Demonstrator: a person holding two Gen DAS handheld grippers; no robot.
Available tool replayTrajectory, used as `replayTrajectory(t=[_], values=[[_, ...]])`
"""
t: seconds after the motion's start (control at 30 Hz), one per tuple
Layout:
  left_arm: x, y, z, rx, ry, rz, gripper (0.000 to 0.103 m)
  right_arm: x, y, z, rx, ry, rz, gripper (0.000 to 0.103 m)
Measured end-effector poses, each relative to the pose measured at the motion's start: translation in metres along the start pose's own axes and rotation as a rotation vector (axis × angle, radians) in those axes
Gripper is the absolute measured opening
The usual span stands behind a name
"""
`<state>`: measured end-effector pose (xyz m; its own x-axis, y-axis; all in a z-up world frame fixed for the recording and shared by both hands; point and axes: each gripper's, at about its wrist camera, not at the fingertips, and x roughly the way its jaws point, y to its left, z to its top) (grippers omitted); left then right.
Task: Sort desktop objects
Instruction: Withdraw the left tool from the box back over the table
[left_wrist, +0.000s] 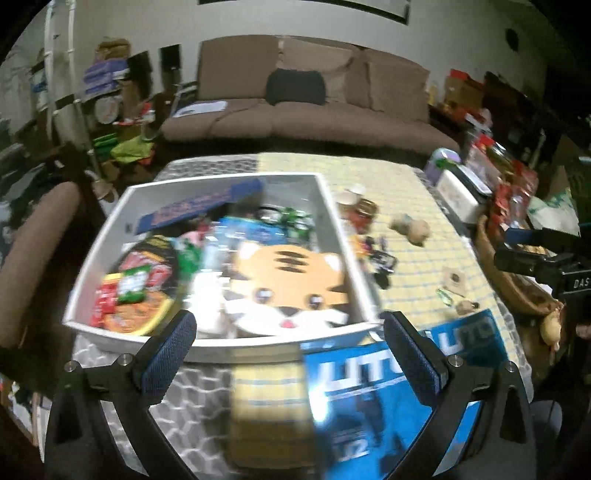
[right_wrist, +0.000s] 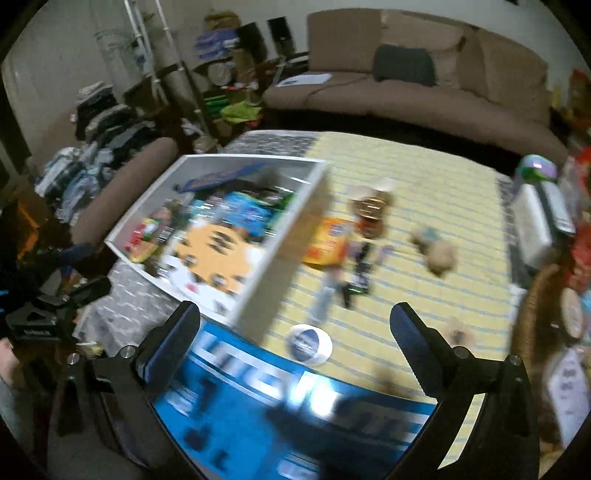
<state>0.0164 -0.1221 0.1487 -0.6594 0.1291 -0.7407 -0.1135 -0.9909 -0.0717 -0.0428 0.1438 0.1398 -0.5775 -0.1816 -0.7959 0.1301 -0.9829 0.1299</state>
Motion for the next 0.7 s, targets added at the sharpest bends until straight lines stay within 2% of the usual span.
replayTrajectory(t=[0.17, 0.4, 0.53, 0.7], values=[[0.023, -0.049, 0.002, 0.039, 0.018, -0.060, 0.103, -0.010, -0.056, -0.025, 0.072, 0.003, -0.031, 0.103], [0.062, -0.108, 0.000, 0.087, 0.046, -0.138, 0.103, -0.001, -0.119, -0.054, 0.156, 0.011, -0.016, 0.103], [0.082, -0.124, 0.000, 0.087, 0.055, -0.166, 0.103, 0.008, -0.149, -0.067, 0.201, 0.011, -0.026, 0.103], [0.108, -0.139, -0.005, 0.094, 0.083, -0.196, 0.103, 0.019, -0.164, -0.075, 0.236, 0.001, 0.006, 0.103]])
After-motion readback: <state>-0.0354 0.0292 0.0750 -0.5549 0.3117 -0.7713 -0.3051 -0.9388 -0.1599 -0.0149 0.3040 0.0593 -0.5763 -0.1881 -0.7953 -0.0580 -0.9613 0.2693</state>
